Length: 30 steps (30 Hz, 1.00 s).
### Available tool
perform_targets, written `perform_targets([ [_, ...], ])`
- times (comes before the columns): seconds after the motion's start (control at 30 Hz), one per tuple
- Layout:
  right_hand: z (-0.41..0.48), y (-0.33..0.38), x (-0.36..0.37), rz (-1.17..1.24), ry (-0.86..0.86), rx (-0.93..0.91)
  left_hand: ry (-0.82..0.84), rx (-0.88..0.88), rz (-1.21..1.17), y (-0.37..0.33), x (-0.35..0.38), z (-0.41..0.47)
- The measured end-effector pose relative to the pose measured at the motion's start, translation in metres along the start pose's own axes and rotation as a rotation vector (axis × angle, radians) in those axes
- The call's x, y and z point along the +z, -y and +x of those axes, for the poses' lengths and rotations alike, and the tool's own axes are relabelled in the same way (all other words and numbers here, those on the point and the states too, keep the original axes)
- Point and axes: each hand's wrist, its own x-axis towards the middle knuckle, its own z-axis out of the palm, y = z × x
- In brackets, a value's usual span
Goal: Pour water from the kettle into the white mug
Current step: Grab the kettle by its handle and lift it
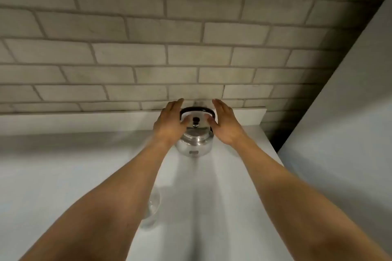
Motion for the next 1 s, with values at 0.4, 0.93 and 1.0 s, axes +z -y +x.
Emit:
perform_targets([
  [0.4, 0.068, -0.016, 0.019, 0.064, 0.185, -0.224, 0.029, 0.034, -0.008, 0.018, 0.043, 0.035],
  [0.93, -0.037, 0.032, -0.038, 0.05, 0.019, -0.253, -0.036, 0.214, -0.074, -0.034, -0.025, -0.078],
  [1.0, -0.059, 0.035, -0.039, 0.063, -0.019, -0.288, -0.069, 0.194, -0.119, -0.037, -0.03, -0.107],
])
